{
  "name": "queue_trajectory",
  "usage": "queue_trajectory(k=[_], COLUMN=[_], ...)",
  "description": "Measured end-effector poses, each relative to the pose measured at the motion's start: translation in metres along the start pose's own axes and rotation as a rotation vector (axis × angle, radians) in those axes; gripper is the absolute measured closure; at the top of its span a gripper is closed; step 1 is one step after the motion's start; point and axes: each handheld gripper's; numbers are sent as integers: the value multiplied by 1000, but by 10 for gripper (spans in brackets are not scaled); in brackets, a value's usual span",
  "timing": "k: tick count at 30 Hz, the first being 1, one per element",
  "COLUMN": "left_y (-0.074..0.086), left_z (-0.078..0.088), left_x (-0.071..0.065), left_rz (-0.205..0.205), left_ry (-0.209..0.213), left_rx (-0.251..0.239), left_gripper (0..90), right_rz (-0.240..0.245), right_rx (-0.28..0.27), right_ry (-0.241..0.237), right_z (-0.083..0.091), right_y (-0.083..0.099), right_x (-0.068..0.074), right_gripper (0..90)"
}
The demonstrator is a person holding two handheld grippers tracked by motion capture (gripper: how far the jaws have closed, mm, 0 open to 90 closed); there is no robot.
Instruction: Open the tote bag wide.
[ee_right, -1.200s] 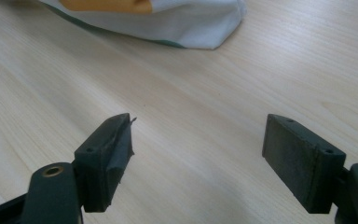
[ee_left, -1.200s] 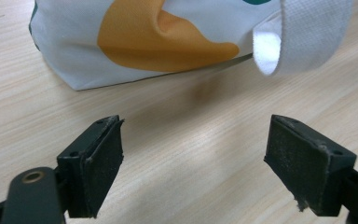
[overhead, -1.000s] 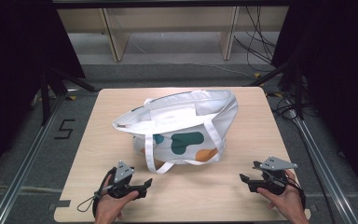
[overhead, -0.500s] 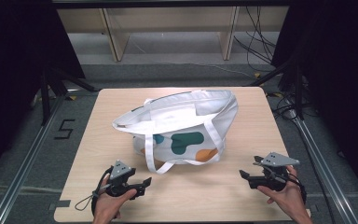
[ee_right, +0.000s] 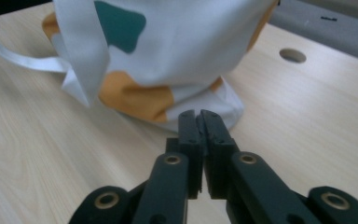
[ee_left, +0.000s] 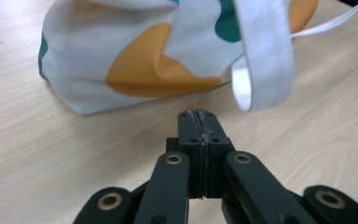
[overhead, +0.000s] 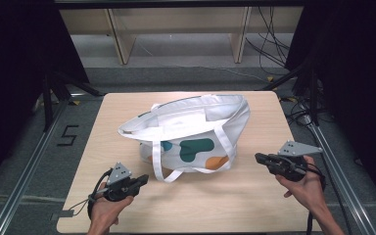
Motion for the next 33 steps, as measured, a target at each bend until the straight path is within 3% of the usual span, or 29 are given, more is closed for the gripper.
queue_trajectory(k=[1,2,4,5,9,10,11,14,15,17,18,21,26,27,28,29,30,33], left_y=[-10,-10,-26,-39,-57,-62,-67,-76,-81,-92,-96,-107,-128,-131,-134,-135,-135,-131], left_z=[2,2,7,10,13,14,14,15,14,13,11,5,-7,-10,-13,-18,-26,-36], left_x=[1,1,3,5,4,5,5,5,6,7,9,13,24,26,29,33,41,50], left_rz=[-23,-23,-25,-48,-23,-40,-35,-24,-32,-40,-43,-47,-41,-45,-43,-43,-36,-21], left_ry=[0,0,10,10,24,23,33,39,42,32,32,21,1,-6,-12,-26,-43,-63], left_rx=[-1,-1,-18,-31,-56,-55,-60,-69,-74,-72,-71,-66,-72,-72,-69,-64,-60,-51], left_gripper=[895,895,895,895,892,892,892,893,893,892,892,893,892,892,892,891,889,885], right_rz=[34,34,75,75,119,114,140,140,173,161,181,173,217,189,223,220,211,193], right_rx=[-10,-10,-42,-56,-56,-71,-80,-70,-74,-78,-95,-83,-105,-95,-100,-88,-38,8], right_ry=[-8,-8,-12,-24,-52,-43,-46,-60,-66,-60,-39,-52,-27,-26,-20,-16,-15,-25], right_z=[0,0,-2,-2,-3,-4,-5,-6,-7,-9,-12,-18,-35,-38,-43,-48,-63,-74], right_y=[-9,-9,-23,-36,-64,-70,-77,-90,-96,-108,-115,-130,-151,-154,-158,-160,-158,-153], right_x=[0,0,1,5,5,8,7,10,9,10,9,6,0,0,-4,-5,-9,-12], right_gripper=[900,900,900,900,900,900,900,900,900,900,900,900,900,900,900,900,900,900])
Point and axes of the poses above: each handheld gripper's, and its own axes: z roughly backward along the jaws, y roughly out of its underside, x roughly to its left, and after that the axes turned 8 degrees about -x, right-handed
